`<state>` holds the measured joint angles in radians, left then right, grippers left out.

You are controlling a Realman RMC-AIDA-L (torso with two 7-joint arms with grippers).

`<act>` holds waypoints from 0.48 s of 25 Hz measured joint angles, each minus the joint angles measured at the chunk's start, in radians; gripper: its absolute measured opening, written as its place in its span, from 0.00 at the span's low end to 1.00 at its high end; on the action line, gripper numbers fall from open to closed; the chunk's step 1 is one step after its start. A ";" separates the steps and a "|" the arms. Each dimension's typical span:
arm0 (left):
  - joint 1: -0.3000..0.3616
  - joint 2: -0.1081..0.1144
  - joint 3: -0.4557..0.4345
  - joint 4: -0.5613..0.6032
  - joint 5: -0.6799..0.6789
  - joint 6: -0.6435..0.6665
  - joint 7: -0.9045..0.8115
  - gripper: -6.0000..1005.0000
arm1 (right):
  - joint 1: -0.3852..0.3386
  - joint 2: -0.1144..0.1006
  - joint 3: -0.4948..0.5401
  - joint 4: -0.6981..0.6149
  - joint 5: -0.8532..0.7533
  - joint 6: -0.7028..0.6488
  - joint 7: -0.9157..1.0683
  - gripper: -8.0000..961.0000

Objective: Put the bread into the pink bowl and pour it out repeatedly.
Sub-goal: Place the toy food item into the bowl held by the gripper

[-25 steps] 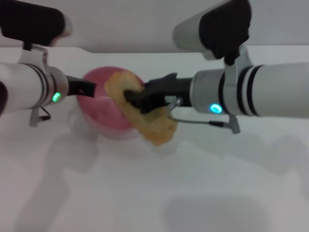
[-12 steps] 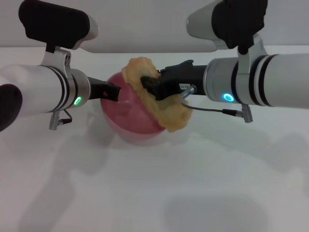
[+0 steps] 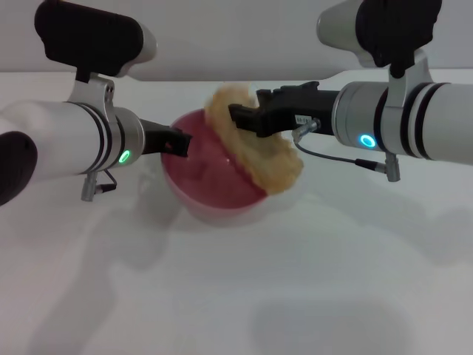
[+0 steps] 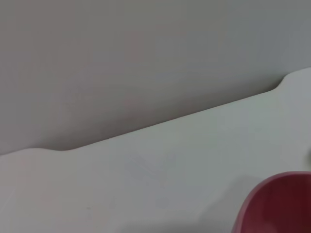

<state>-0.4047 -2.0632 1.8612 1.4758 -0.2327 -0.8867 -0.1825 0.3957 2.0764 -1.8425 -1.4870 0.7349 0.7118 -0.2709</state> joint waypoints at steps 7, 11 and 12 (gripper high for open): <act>0.007 0.000 0.015 0.002 -0.054 0.020 0.026 0.05 | -0.002 -0.001 -0.001 0.006 0.000 -0.021 -0.003 0.52; 0.009 0.001 0.014 0.003 -0.064 0.027 0.037 0.05 | -0.025 -0.001 -0.010 -0.024 -0.005 -0.047 -0.015 0.59; 0.009 0.000 0.014 0.003 -0.065 0.029 0.039 0.05 | -0.051 0.000 -0.015 -0.048 -0.017 -0.077 -0.025 0.59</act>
<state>-0.3956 -2.0630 1.8755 1.4785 -0.2979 -0.8580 -0.1434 0.3449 2.0765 -1.8577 -1.5349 0.7175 0.6352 -0.2960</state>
